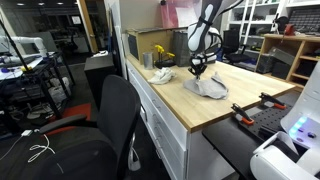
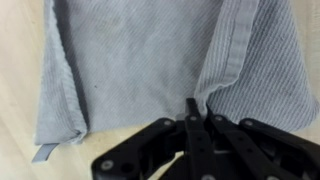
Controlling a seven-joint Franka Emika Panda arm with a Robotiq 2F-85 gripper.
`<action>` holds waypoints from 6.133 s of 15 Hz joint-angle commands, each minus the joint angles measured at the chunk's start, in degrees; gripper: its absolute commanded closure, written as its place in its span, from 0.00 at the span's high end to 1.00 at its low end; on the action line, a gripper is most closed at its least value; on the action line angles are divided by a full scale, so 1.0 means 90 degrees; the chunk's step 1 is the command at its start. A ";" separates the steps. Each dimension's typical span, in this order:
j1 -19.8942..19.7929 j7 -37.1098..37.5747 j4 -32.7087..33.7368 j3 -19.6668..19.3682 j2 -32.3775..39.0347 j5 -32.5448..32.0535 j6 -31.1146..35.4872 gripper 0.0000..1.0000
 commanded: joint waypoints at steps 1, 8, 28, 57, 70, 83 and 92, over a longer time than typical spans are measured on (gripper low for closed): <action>-0.0073 0.0146 -0.0170 -0.0252 -0.0151 -0.0258 -0.0040 0.01; -0.0276 0.0152 -0.0262 -0.0594 -0.0130 -0.0310 -0.0080 0.01; 0.0429 0.2087 0.0256 -0.2088 0.0354 -0.2552 -0.0267 0.01; -0.0779 0.1609 -0.1133 0.0703 -0.0268 0.1755 0.0937 0.27; -0.1053 0.1465 -0.2512 0.0632 -0.1363 0.2328 0.0974 0.00; 0.0250 0.3503 -0.2627 -0.1070 -0.0993 0.0170 0.0968 0.00; 0.1321 0.5665 -0.2659 -0.2166 -0.0940 -0.1833 0.0076 0.00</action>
